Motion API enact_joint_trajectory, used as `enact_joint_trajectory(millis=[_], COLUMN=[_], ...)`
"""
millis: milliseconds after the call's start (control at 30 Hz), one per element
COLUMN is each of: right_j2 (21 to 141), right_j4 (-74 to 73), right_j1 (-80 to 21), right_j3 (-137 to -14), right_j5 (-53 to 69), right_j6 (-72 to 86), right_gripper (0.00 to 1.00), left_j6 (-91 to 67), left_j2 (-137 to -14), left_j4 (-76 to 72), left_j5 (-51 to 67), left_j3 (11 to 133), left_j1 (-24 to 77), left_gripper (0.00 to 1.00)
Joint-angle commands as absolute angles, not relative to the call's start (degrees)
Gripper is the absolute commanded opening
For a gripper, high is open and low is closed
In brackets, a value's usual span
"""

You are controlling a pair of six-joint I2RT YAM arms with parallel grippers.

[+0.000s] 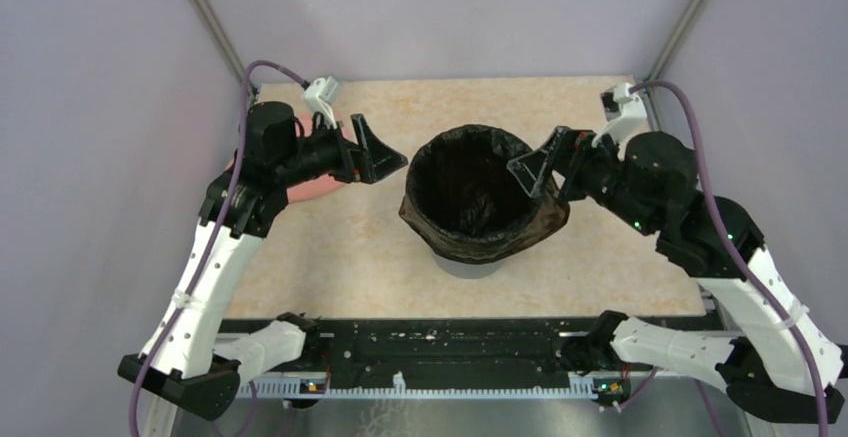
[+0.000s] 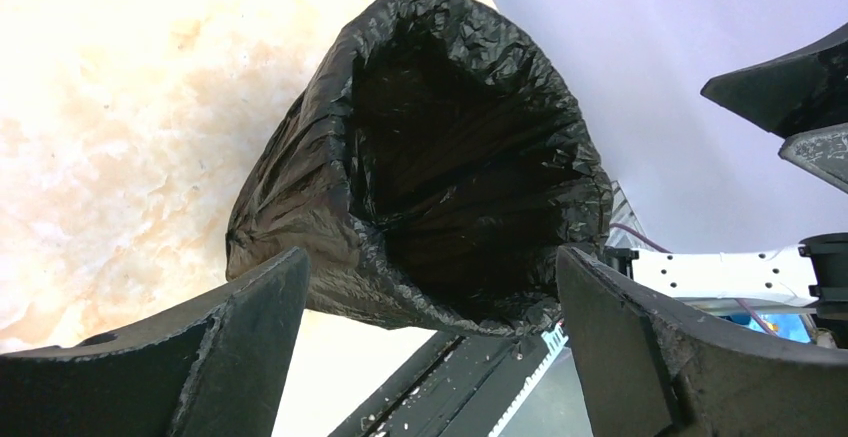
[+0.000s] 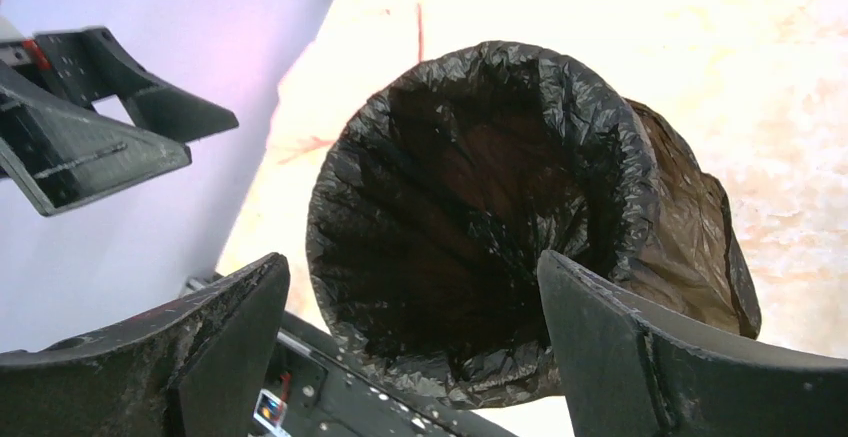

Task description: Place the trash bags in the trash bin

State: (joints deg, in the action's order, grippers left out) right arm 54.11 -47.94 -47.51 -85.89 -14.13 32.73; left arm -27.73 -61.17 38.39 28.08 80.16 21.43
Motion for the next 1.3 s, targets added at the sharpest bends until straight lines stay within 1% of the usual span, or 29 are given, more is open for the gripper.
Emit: enact_joint_trajectory(millis=[0, 100, 300, 467, 1267], right_j2=[49.5, 46.5, 42.8, 43.0, 43.4], right_j4=[-45.6, -44.7, -43.1, -42.8, -40.6], right_j1=[-47.8, -47.7, -47.7, -47.7, -47.7], right_j3=[-84.1, -81.4, -78.5, -78.0, -76.4], right_j5=[-17.1, -18.1, -19.9, -20.3, -20.4], right_j6=[33.4, 33.8, 34.3, 34.1, 33.6], right_gripper=[0.96, 0.98, 0.99, 0.99, 0.99], left_j6=[-25.8, -24.6, -23.7, -23.3, -22.3], left_j2=[-59.2, -58.2, -55.2, -53.6, -54.5], left_j4=[38.7, 39.0, 37.0, 35.2, 35.1], left_j5=[28.9, 27.7, 26.3, 26.3, 26.4], left_j3=[82.8, 82.4, 78.8, 76.3, 76.3], left_j1=[21.6, 21.6, 21.6, 21.6, 21.6], left_gripper=[0.99, 0.99, 0.98, 0.99, 0.99])
